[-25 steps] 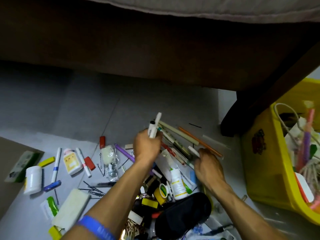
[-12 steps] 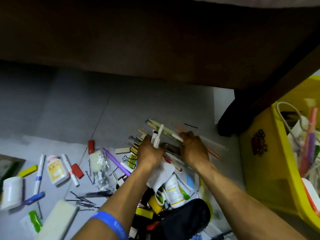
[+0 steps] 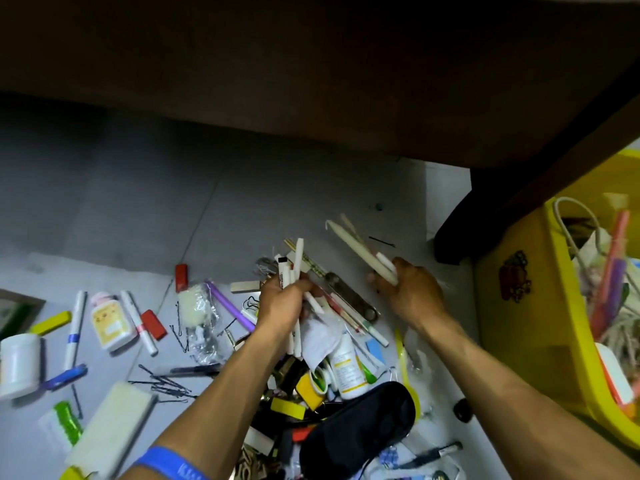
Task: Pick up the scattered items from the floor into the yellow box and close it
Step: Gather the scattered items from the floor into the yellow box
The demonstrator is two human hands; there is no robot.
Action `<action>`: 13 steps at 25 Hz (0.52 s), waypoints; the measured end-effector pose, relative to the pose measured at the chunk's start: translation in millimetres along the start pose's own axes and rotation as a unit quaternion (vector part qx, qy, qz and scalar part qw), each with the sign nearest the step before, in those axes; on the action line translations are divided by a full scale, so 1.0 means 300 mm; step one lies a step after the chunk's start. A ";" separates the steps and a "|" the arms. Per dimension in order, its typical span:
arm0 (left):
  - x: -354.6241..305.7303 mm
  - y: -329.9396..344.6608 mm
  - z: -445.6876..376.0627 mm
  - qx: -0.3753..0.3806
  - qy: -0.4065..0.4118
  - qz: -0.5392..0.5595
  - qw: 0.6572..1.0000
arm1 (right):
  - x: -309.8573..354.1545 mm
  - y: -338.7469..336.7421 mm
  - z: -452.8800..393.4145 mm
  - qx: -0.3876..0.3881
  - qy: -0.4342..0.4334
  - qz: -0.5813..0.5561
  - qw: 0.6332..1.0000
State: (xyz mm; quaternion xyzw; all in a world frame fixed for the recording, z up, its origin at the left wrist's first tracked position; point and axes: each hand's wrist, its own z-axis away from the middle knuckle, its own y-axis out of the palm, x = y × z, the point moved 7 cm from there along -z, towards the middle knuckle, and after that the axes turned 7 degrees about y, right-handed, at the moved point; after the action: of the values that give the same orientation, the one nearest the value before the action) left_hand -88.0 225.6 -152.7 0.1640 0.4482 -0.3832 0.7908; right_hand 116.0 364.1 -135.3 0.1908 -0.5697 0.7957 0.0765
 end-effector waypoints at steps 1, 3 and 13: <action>-0.005 0.004 0.012 0.007 0.003 -0.003 1.000 | -0.021 -0.001 -0.005 0.023 0.011 -0.005 1.000; -0.015 0.020 0.033 0.030 0.009 -0.014 0.999 | -0.053 0.013 0.008 0.080 0.024 -0.023 0.996; -0.076 0.047 0.092 0.036 0.013 -0.016 0.999 | -0.087 0.007 -0.043 -0.007 0.073 0.099 0.992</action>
State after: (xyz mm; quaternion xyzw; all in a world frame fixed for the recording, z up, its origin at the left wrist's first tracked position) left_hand -68.3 228.8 -119.8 0.1900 0.4469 -0.4095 0.7723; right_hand 136.4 377.9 -150.9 0.0742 -0.5842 0.8072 0.0401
